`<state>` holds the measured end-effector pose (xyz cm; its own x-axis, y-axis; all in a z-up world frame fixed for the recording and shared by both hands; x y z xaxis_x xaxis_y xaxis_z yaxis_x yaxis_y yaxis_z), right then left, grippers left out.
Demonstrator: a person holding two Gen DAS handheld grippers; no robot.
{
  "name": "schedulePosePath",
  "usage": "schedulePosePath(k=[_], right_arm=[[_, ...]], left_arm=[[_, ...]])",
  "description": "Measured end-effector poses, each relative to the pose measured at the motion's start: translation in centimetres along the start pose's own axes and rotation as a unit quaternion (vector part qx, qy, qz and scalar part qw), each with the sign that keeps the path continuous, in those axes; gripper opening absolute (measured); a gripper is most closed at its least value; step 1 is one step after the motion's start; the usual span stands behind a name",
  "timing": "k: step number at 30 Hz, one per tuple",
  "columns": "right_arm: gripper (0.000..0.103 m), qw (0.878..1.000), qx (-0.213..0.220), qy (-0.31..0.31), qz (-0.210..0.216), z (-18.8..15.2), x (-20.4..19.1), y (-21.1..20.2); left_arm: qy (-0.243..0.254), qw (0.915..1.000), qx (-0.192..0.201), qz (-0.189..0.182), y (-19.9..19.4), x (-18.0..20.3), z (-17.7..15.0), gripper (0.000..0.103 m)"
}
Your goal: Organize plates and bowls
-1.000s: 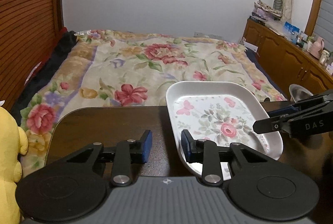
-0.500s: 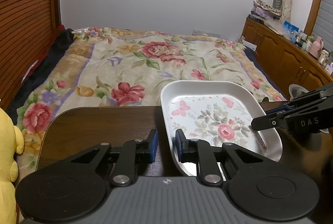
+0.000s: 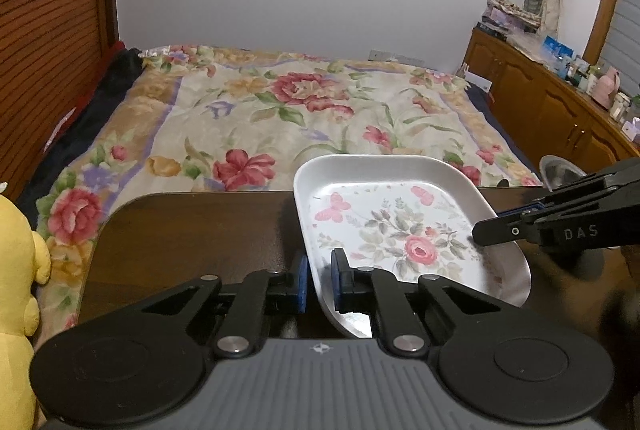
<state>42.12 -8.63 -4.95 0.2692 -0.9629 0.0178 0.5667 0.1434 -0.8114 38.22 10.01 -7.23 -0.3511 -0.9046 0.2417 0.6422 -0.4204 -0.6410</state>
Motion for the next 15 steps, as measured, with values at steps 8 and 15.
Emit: schedulePosePath(k=[8, 15], right_arm=[[0.012, 1.000, 0.013, 0.000, 0.003, -0.6, -0.3, -2.1], [0.012, 0.999, 0.033, 0.000, 0.003, -1.0, -0.6, -4.6]], left_arm=[[0.011, 0.9998, 0.016, 0.002, -2.8, 1.1, 0.0, 0.014], [0.016, 0.9993, 0.032, -0.007, -5.5, 2.3, -0.4, 0.014]])
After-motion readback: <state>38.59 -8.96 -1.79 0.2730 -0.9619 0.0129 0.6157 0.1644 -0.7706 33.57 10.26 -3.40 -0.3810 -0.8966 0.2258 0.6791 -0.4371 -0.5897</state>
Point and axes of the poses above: each gripper's, at about its wrist camera, not at the fingertips, and y roughly the way its jaws point, x to its right, z to its top, the point moved 2 cm from there along y, roughly the way its jaws point, and after that the axes turned 10 degrees about -z, right-handed, at the moved point
